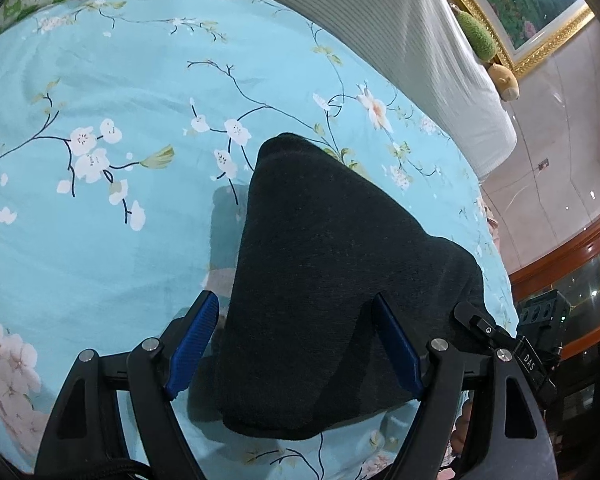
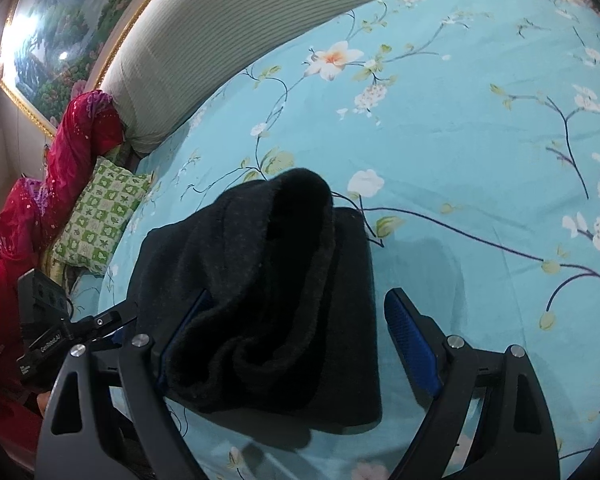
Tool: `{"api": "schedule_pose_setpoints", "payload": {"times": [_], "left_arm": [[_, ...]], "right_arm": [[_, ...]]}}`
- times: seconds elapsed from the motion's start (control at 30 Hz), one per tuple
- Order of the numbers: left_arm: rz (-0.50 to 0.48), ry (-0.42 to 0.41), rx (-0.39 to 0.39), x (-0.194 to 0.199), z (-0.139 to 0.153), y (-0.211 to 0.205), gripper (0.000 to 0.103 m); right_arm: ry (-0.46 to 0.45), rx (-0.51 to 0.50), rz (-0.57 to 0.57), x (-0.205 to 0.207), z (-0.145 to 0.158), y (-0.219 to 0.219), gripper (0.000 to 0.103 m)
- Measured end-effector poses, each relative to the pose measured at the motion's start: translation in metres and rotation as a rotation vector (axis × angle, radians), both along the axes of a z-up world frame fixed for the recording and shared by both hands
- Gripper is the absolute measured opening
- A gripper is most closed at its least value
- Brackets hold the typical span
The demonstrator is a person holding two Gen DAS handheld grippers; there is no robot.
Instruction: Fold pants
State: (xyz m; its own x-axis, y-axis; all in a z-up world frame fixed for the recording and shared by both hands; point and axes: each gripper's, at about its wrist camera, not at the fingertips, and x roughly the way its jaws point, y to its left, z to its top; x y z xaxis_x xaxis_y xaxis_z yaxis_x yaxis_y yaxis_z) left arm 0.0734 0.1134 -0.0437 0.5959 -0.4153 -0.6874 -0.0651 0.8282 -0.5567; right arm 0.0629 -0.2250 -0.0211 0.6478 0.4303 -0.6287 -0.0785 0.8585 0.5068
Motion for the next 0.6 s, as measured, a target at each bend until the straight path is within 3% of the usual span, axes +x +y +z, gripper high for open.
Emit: {"api": "schedule_pose_setpoints", "payload": {"times": [0.13,0.33,0.6], "left_arm": [[-0.003,0.008,-0.002,0.003,-0.004,0.0,0.08],[-0.011,0.016,-0.001,0.008,-0.007,-0.004,0.08],[-0.012,0.023,0.005,0.014,-0.009,-0.005,0.081]], "right_arm": [[-0.002,0.011,0.006,-0.002,-0.005,-0.003,0.087],[-0.008,0.0,0.031,-0.007,-0.009,-0.005,0.075],[0.0,0.03,0.04,-0.006,-0.01,-0.008,0.074]]}}
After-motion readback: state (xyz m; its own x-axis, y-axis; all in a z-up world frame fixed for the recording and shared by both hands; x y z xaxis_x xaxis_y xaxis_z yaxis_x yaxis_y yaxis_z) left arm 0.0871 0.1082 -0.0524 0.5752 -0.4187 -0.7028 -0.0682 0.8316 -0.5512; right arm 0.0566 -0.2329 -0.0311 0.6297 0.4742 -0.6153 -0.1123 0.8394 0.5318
